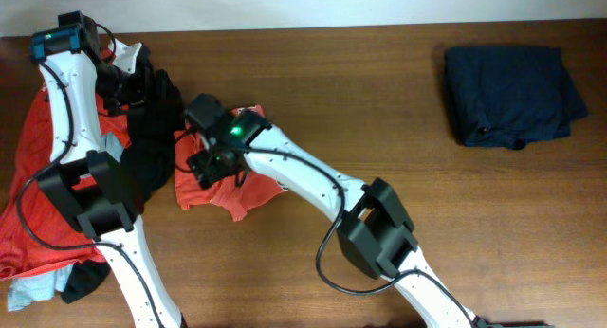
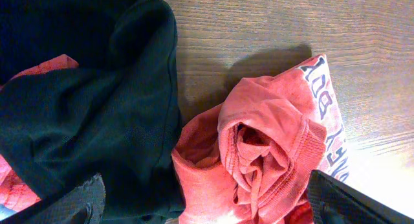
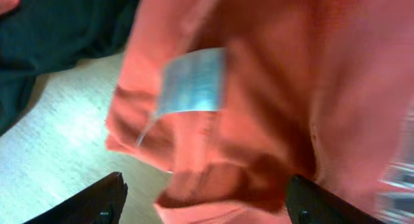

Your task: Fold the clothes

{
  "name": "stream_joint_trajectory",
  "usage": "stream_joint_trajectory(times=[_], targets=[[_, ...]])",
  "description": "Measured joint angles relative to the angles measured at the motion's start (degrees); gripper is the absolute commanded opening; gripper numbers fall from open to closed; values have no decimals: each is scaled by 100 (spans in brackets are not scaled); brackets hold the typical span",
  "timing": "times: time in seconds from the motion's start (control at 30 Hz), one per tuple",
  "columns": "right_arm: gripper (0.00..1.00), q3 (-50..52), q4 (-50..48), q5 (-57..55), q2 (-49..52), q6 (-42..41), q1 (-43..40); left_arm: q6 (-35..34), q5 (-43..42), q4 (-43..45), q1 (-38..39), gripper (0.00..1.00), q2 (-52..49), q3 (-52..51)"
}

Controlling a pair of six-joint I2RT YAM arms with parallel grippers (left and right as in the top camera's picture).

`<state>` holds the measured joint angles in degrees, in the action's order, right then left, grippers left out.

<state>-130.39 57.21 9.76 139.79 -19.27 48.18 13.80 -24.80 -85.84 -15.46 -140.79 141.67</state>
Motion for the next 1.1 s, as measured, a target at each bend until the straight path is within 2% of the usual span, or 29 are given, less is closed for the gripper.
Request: stream_joint_trajectory(times=[0.2,0.4,0.67,0.83,0.93,1.1], targets=[[87,0,177,-50,-581,131,-577,-11,-2,-17,0,99,0,0],[95,-61,778,-72,-1329,334,-1427,-13,-4,-269,0,98,0,0],[97,-83,1513,286,-1362,813,-2649,-13,-11,-835,0,98,289,0],[98,-83,1633,457,-1362,1073,-3274,-94,-15,-1080,57,98,728,-4],[98,-83,1635,492,-1362,1196,-3506,-120,13,-1082,188,98,868,-258],[98,-83,1652,535,-1362,1373,-3705,-96,227,-890,522,97,890,-1368]])
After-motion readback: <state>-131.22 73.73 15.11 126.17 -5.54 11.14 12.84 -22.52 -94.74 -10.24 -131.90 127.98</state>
